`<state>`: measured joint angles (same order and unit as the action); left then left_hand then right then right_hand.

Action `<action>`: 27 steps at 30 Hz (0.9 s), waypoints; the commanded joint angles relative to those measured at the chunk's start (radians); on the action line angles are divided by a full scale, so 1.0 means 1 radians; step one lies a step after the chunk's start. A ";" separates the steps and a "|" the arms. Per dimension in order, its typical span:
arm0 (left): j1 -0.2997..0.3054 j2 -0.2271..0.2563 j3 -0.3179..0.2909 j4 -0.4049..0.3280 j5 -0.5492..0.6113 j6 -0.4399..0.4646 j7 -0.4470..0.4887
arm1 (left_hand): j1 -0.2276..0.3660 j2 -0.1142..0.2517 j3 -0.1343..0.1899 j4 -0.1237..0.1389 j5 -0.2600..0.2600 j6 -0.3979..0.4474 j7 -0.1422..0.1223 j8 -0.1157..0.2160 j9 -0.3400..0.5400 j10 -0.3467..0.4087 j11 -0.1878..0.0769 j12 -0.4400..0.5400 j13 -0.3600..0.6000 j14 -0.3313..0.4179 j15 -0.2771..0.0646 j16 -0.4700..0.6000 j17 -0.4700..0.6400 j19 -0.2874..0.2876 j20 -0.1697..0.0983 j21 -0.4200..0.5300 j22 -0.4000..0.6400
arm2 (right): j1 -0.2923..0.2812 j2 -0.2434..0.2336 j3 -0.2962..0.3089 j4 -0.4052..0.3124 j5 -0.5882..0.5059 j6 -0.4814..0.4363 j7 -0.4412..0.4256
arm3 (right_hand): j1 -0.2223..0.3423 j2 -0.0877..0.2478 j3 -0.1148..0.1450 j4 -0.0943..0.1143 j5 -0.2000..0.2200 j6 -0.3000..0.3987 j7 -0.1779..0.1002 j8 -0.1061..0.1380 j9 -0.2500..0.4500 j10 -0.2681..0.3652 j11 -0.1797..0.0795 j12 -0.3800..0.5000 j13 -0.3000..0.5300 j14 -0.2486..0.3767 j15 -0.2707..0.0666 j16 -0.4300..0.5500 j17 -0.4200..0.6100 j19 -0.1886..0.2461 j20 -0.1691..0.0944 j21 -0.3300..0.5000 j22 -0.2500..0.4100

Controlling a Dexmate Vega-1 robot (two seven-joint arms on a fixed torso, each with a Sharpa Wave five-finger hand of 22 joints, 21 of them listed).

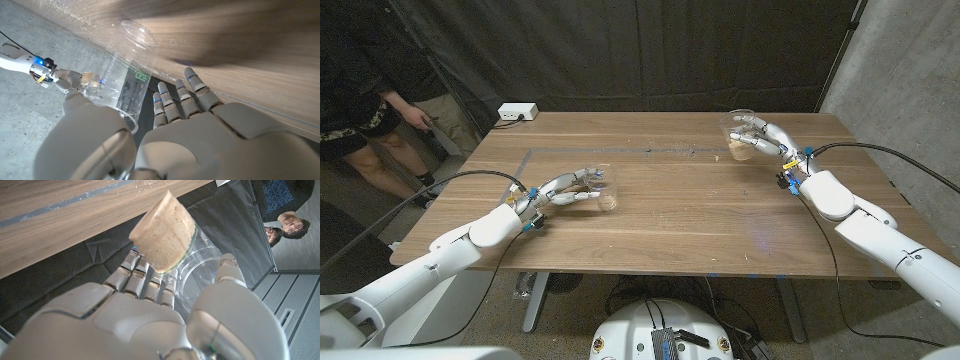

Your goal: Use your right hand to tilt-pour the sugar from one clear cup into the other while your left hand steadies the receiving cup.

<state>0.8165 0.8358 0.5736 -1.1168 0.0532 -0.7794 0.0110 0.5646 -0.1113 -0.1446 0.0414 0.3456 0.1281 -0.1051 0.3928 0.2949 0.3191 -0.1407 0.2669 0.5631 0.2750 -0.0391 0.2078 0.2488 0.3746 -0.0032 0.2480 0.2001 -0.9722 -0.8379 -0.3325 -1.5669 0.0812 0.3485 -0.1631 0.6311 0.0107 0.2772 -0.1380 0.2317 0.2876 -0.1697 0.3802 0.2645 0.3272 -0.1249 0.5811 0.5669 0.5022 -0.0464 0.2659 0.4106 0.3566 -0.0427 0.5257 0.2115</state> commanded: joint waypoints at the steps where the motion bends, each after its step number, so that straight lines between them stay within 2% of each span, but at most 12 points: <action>1: -0.031 -0.026 0.020 0.020 0.005 -0.005 -0.024 | 0.005 0.002 -0.011 0.001 0.007 -0.001 0.005 0.009 0.004 -0.004 0.001 0.006 0.005 0.003 -0.098 -0.002 0.002 0.003 0.005 -0.001 0.002 | -0.017 -0.009 0.012 -0.005 0.009 0.003 -0.007 | 0.003 0.011 -0.003 0.002 -0.002 0.006 0.000 -0.002 0.000 0.008 -0.001 0.008 0.003 0.011 -0.184 -0.003 0.006 0.007 -0.120 0.007 0.002; 8: -0.051 -0.047 0.033 0.045 0.005 -0.023 -0.036 | 0.008 0.004 -0.014 0.000 0.009 0.000 0.006 0.010 0.004 -0.004 0.000 0.007 0.006 0.003 -0.099 -0.002 0.003 0.003 0.006 -0.002 0.002 | -0.020 -0.010 0.012 -0.004 0.011 0.006 -0.006 | 0.002 0.011 -0.004 0.002 -0.002 0.007 0.000 -0.003 0.000 0.006 -0.007 0.008 0.004 0.011 -0.183 -0.004 0.007 0.006 -0.120 0.007 0.002; 27: -0.109 -0.108 0.069 0.132 0.002 -0.085 -0.061 | 0.031 0.021 -0.016 -0.003 0.021 0.025 0.012 0.022 0.005 0.023 -0.006 0.023 0.007 0.033 -0.109 0.008 0.004 0.011 -0.001 0.001 0.003 | -0.028 -0.017 0.021 -0.010 0.015 0.002 -0.008 | 0.003 0.011 -0.005 0.002 -0.003 0.012 0.002 -0.003 -0.001 0.006 -0.004 0.009 0.006 0.012 -0.184 -0.008 0.010 0.007 -0.120 0.008 0.002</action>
<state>0.7384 0.7598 0.6231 -1.0313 0.0573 -0.8330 -0.0366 0.5845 -0.0914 -0.1529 0.0413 0.3558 0.1386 -0.0950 0.4070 0.2948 0.3286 -0.1456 0.2820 0.5682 0.2936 -0.0388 0.2078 0.2486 0.3747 -0.0033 0.2480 0.2001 -0.9927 -0.8497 -0.3171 -1.5715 0.0919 0.3542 -0.1699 0.6270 0.0099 0.2773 -0.1380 0.2314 0.2874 -0.1698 0.3774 0.2646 0.3272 -0.1248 0.5841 0.5679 0.5022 -0.0464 0.2620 0.4152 0.3566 -0.0427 0.5289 0.2115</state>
